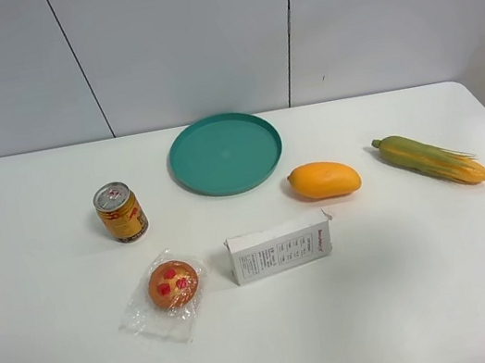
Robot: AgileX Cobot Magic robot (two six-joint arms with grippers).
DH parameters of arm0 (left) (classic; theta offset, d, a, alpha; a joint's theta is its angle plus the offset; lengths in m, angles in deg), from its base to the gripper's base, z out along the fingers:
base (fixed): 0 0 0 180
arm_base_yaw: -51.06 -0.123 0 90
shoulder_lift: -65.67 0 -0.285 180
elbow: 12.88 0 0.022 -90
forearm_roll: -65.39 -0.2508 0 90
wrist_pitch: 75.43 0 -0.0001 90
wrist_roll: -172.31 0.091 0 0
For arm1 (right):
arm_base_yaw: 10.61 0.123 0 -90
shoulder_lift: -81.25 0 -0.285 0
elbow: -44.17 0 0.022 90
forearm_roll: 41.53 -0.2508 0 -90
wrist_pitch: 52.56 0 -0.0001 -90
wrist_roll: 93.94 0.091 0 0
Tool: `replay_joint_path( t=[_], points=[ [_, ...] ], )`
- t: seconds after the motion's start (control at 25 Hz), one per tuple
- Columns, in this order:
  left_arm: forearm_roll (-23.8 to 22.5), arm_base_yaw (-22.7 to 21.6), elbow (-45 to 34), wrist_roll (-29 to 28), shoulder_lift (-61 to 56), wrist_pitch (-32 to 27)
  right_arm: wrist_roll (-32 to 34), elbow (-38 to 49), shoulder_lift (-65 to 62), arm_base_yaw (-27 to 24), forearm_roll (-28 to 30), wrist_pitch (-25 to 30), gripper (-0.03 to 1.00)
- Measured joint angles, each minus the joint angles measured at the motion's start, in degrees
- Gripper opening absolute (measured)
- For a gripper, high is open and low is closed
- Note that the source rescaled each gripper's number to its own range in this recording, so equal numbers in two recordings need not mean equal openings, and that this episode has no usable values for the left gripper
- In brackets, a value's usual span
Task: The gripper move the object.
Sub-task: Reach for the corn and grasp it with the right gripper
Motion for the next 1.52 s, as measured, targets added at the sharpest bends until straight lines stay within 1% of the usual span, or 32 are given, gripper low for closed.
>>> replay_joint_path(
  t=[0.16, 0.32, 0.52, 0.68, 0.84, 0.92, 1.08, 1.24, 1.52],
  points=[
    [0.0, 0.0, 0.0, 0.0, 0.0, 0.0, -1.2, 0.0, 1.7, 0.1, -0.8, -3.1, 1.0],
    [0.0, 0.0, 0.0, 0.0, 0.0, 0.0, -1.5, 0.0, 4.8, 0.1, -2.5, -8.0, 1.0],
    [0.0, 0.0, 0.0, 0.0, 0.0, 0.0, -3.3, 0.0, 13.6, 0.3, -4.7, -13.0, 1.0],
    [0.0, 0.0, 0.0, 0.0, 0.0, 0.0, -4.2, 0.0, 20.5, 2.1, -4.7, -17.4, 1.0],
    [0.0, 0.0, 0.0, 0.0, 0.0, 0.0, -4.3, 0.0, 25.8, 2.2, -4.2, -21.9, 1.0],
    [0.0, 0.0, 0.0, 0.0, 0.0, 0.0, -4.3, 0.0, 27.3, 2.2, -3.9, -22.7, 1.0],
    [0.0, 0.0, 0.0, 0.0, 0.0, 0.0, -4.4, 0.0, 29.5, 1.9, -0.6, -24.2, 1.0],
    [0.0, 0.0, 0.0, 0.0, 0.0, 0.0, -4.4, 0.0, 30.4, -0.6, 0.3, -26.8, 1.0],
    [0.0, 0.0, 0.0, 0.0, 0.0, 0.0, -4.8, -0.2, 32.5, -5.4, 0.7, -27.9, 1.0]
  ],
)
